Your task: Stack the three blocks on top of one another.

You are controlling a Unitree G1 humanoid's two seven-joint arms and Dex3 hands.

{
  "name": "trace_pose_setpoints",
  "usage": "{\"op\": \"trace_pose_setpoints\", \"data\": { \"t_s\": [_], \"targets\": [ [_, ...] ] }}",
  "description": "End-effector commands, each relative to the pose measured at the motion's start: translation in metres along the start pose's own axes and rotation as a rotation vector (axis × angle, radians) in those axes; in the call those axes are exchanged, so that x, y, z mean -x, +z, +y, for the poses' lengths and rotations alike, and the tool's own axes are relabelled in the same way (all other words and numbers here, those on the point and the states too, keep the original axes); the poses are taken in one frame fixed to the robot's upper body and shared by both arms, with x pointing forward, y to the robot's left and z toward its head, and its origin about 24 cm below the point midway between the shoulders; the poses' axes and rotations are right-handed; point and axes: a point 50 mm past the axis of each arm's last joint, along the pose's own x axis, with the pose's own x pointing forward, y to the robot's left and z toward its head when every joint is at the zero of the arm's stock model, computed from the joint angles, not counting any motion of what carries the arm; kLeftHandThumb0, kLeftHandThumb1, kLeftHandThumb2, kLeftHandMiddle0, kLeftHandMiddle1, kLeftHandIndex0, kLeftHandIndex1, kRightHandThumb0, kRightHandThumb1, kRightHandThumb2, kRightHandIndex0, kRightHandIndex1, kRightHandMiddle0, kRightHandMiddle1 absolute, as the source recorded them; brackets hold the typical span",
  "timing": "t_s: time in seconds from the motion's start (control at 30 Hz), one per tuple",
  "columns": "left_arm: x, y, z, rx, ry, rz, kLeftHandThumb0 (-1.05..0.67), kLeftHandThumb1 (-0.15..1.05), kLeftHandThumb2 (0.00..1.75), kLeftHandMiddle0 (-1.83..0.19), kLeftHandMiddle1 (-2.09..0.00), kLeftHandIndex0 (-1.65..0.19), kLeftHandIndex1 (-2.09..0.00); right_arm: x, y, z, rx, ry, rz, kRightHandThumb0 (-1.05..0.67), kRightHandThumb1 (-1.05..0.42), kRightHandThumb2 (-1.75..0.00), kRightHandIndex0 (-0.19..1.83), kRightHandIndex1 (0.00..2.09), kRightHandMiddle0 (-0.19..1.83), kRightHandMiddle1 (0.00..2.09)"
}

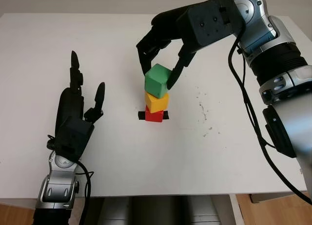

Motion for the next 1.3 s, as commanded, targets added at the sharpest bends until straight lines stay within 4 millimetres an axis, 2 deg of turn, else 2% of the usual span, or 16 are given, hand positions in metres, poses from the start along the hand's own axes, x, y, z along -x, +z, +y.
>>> {"op": "trace_pose_setpoints", "data": {
  "t_s": [0.0,0.43,0.6,0.7,0.9,1.0,1.07,1.17,1.27],
  "targets": [
    [0.002,0.004,0.003,-0.007,0.012,-0.015,-0.78,1.05,0.65,0.19,-0.02,0.19,-0.02,0.000,0.004,-0.004,0.019,-0.018,-0.007,-0.49,-0.87,-0.05,0.51,0.18,0.54,1.50],
    [0.002,0.006,0.002,0.004,0.011,-0.018,-0.77,1.05,0.64,0.19,-0.01,0.19,-0.02,-0.002,0.002,0.001,0.023,0.002,0.011,-0.47,-0.88,-0.06,0.49,0.20,0.51,1.48],
    [0.002,0.007,0.001,0.002,0.009,-0.018,-0.77,1.05,0.64,0.19,-0.02,0.19,-0.03,-0.001,0.002,0.001,0.026,0.017,0.015,-0.56,-0.86,-0.05,0.38,0.13,0.25,1.24],
    [0.001,0.006,0.001,-0.006,0.012,-0.015,-0.77,1.05,0.64,0.19,-0.02,0.19,-0.03,-0.001,0.002,0.001,0.029,0.012,0.010,-0.59,-0.86,-0.05,0.35,0.10,0.22,1.07],
    [0.001,0.006,0.001,-0.007,0.010,-0.018,-0.77,1.05,0.65,0.19,-0.01,0.19,-0.01,0.000,0.003,0.001,0.024,0.004,-0.006,-0.63,-0.86,-0.05,0.32,0.08,0.19,1.00],
    [0.001,0.006,0.001,-0.010,0.014,-0.016,-0.78,1.05,0.65,0.19,-0.02,0.19,-0.02,0.001,0.003,0.000,-0.002,0.003,-0.016,-0.69,-0.86,-0.05,0.24,0.04,0.05,0.77],
    [0.000,0.006,0.000,-0.002,0.011,-0.018,-0.78,1.05,0.65,0.19,-0.02,0.19,-0.02,0.004,0.002,-0.002,-0.052,-0.004,-0.031,-0.73,-0.84,-0.05,0.13,0.02,-0.05,0.48],
    [0.000,0.006,0.000,-0.005,0.009,-0.018,-0.78,1.05,0.65,0.19,-0.02,0.19,-0.02,0.011,-0.001,-0.007,-0.107,-0.028,-0.037,-0.80,-0.84,-0.05,-0.11,0.01,-0.17,0.15],
    [0.001,0.006,0.001,-0.001,0.012,-0.016,-0.78,1.05,0.64,0.19,-0.02,0.19,-0.03,0.024,-0.011,-0.010,-0.175,-0.095,-0.027,-0.89,-0.87,-0.06,-0.18,0.00,-0.19,0.02]
  ]
}}
